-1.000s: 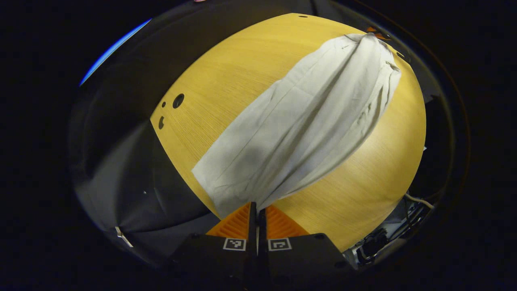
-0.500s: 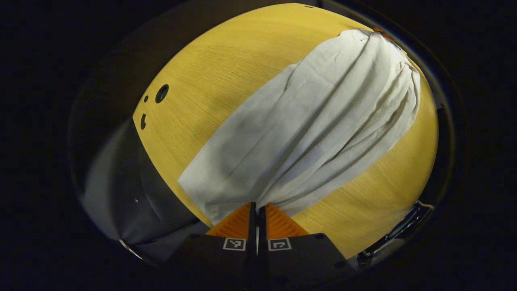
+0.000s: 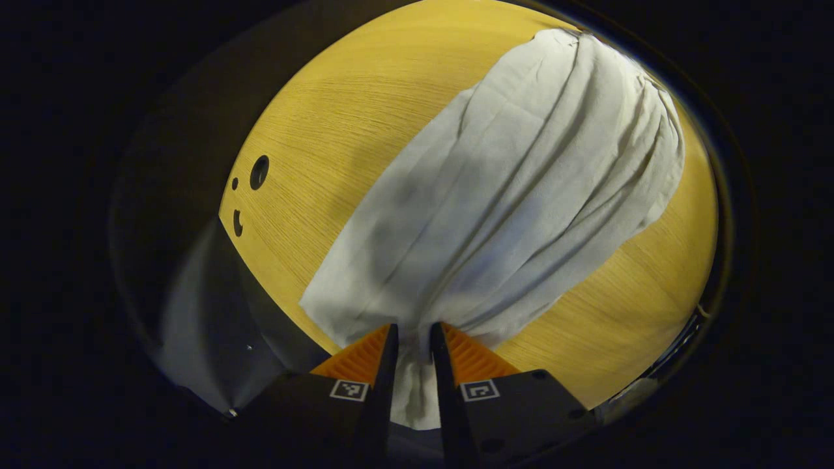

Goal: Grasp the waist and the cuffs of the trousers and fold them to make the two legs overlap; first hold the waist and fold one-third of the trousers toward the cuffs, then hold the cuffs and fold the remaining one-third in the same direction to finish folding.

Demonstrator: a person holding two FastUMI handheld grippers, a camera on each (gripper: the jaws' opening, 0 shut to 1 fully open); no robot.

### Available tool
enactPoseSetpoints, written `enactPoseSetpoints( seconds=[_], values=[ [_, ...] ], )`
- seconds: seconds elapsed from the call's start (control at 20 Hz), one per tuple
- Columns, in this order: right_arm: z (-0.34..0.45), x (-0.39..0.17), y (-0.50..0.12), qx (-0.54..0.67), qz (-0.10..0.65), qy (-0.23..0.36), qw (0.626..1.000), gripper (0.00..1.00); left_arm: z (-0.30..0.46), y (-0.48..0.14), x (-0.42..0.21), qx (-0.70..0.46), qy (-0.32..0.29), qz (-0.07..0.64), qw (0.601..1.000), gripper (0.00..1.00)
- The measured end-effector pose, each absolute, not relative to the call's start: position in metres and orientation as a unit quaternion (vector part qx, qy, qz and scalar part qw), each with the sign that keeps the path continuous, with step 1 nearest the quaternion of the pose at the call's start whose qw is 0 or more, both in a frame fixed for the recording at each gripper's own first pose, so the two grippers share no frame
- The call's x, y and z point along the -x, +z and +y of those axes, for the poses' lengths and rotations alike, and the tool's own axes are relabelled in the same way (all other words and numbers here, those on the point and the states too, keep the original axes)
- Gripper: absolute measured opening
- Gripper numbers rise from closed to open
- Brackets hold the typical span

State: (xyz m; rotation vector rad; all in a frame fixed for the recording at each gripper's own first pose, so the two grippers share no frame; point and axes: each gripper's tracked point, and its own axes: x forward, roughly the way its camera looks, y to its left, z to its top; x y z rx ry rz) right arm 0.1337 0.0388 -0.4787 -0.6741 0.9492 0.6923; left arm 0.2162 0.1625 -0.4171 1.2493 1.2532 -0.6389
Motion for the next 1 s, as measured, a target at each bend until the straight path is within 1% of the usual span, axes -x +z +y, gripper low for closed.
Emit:
enactPoseSetpoints(
  seconds=[0.05, 0.1, 0.15, 0.25, 0.35, 0.4, 0.5, 0.55, 0.65, 0.7, 0.75, 0.8, 0.9, 1.0],
  values=[
    [0.034, -0.135, -0.477, 0.306, 0.443, 0.311, 0.783, 0.54, 0.165, -0.414, -0.221, -0.548, -0.266, 0.533, 0.587, 0.47],
    [0.036, -0.136, -0.475, 0.298, 0.444, 0.307, 0.787, 0.59, 0.168, -0.408, -0.226, -0.561, -0.26, 0.525, 0.584, 0.53],
    [0.033, -0.136, -0.474, 0.294, 0.447, 0.306, 0.787, 0.69, 0.172, -0.403, -0.231, -0.573, -0.255, 0.519, 0.581, 0.69],
    [0.034, -0.135, -0.475, 0.305, 0.441, 0.31, 0.785, 0.69, 0.184, -0.396, -0.221, -0.58, -0.253, 0.534, 0.561, 1.0],
    [0.034, -0.136, -0.474, 0.323, 0.433, 0.312, 0.781, 0.68, 0.215, -0.391, -0.211, -0.598, -0.231, 0.552, 0.534, 0.99],
    [0.033, -0.136, -0.474, 0.329, 0.432, 0.311, 0.78, 0.68, 0.233, -0.387, -0.205, -0.603, -0.21, 0.559, 0.53, 0.99],
    [0.033, -0.138, -0.468, 0.33, 0.43, 0.303, 0.784, 0.69, 0.259, -0.383, -0.191, -0.596, -0.173, 0.57, 0.538, 0.99],
    [0.033, -0.139, -0.467, 0.321, 0.43, 0.301, 0.788, 0.73, 0.266, -0.382, -0.181, -0.586, -0.161, 0.574, 0.549, 0.98],
    [0.024, -0.135, -0.459, 0.304, 0.433, 0.291, 0.798, 0.74, 0.268, -0.384, -0.164, -0.567, -0.145, 0.569, 0.577, 0.98],
    [0.018, -0.131, -0.451, 0.293, 0.433, 0.284, 0.804, 0.75, 0.277, -0.375, -0.163, -0.556, -0.14, 0.561, 0.596, 0.98],
    [0.011, -0.13, -0.444, 0.283, 0.432, 0.274, 0.811, 0.88, 0.267, -0.374, -0.159, -0.54, -0.14, 0.55, 0.621, 0.98],
    [0.002, -0.128, -0.437, 0.275, 0.433, 0.261, 0.818, 0.87, 0.255, -0.376, -0.147, -0.526, -0.139, 0.54, 0.642, 0.98],
    [-0.014, -0.121, -0.421, 0.239, 0.436, 0.225, 0.838, 0.92, 0.235, -0.374, -0.137, -0.489, -0.133, 0.512, 0.693, 0.98],
    [-0.023, -0.114, -0.405, 0.174, 0.439, 0.18, 0.863, 0.94, 0.211, -0.37, -0.124, -0.447, -0.127, 0.483, 0.742, 0.97]
  ],
)
